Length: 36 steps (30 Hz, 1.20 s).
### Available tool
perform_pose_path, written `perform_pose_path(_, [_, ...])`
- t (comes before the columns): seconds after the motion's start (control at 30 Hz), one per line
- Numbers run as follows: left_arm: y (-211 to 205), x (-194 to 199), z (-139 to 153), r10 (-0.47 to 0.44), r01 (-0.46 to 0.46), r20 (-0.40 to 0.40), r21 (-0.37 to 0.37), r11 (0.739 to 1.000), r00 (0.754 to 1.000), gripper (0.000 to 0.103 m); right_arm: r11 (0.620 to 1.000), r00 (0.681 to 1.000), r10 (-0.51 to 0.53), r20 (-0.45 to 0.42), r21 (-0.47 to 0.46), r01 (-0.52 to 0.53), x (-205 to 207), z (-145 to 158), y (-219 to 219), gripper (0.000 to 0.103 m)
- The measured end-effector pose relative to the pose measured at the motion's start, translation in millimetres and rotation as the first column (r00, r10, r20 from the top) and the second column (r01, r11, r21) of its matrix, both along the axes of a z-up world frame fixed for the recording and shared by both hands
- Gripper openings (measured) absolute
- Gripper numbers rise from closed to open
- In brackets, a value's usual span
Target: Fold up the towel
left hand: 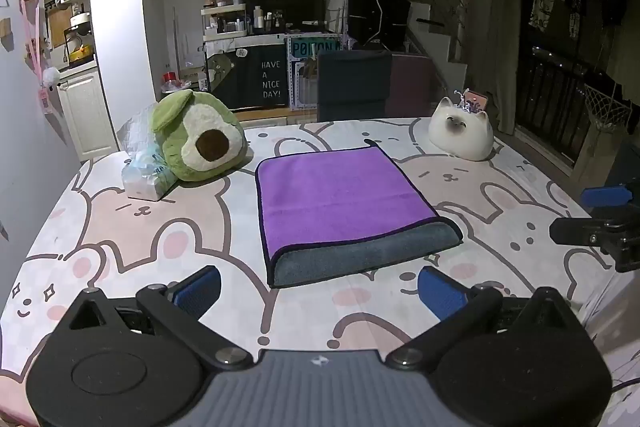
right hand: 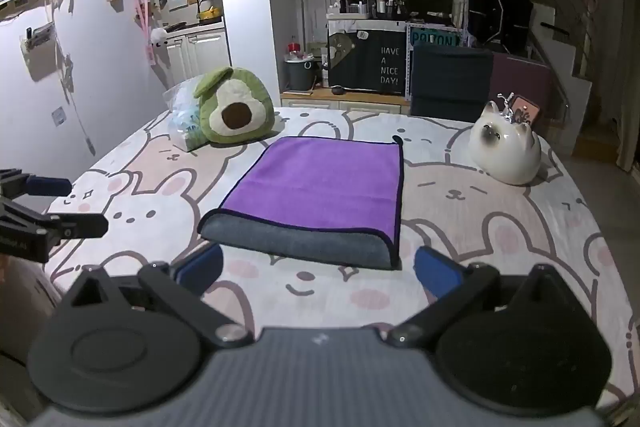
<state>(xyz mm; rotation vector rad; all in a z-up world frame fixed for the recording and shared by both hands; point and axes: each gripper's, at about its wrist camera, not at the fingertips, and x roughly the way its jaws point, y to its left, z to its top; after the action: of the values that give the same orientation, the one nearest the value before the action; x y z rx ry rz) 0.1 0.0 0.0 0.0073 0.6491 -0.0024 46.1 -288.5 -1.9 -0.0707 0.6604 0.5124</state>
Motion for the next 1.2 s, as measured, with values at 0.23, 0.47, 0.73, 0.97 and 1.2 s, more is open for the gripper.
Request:
perform_pose_path(0.23, [-0.8,-0.6,0.2,0.001,-0.001,0.001,-0.001,1.000,1.000,0.103,1.000,1.000,0.004,0.000,-0.010,-0.004,0.4,-0.2,0.4,0.103])
perform_pose_path(0.47, [0.0,0.0,0.0,0.000,0.000,-0.001,-0.001,1.000,1.000,0.103,1.000,1.000,0.005,-0.002,-0.005,-0.005,-0.1,-0.6,0.5,0.103])
perform_pose_path(0.73, [0.0,0.0,0.0,0.000,0.000,-0.001,-0.002,1.000,1.000,0.103,1.000,1.000,0.003,-0.005,-0.003,-0.003,0.4,-0.4,0.0,0.103])
perform_pose_path(0.97, [0.0,0.0,0.0,-0.001,0.001,-0.002,-0.003,1.000,1.000,0.103,1.000,1.000,0.003,-0.005,-0.003,-0.003,0.4,-0.6,0.2,0.103])
perform_pose_path(1.2, [0.0,0.0,0.0,-0.001,0.001,-0.002,-0.004,1.000,1.000,0.103,1.000,1.000,0.003,-0.005,-0.003,-0.003,0.3,-0.4,0.2,0.103])
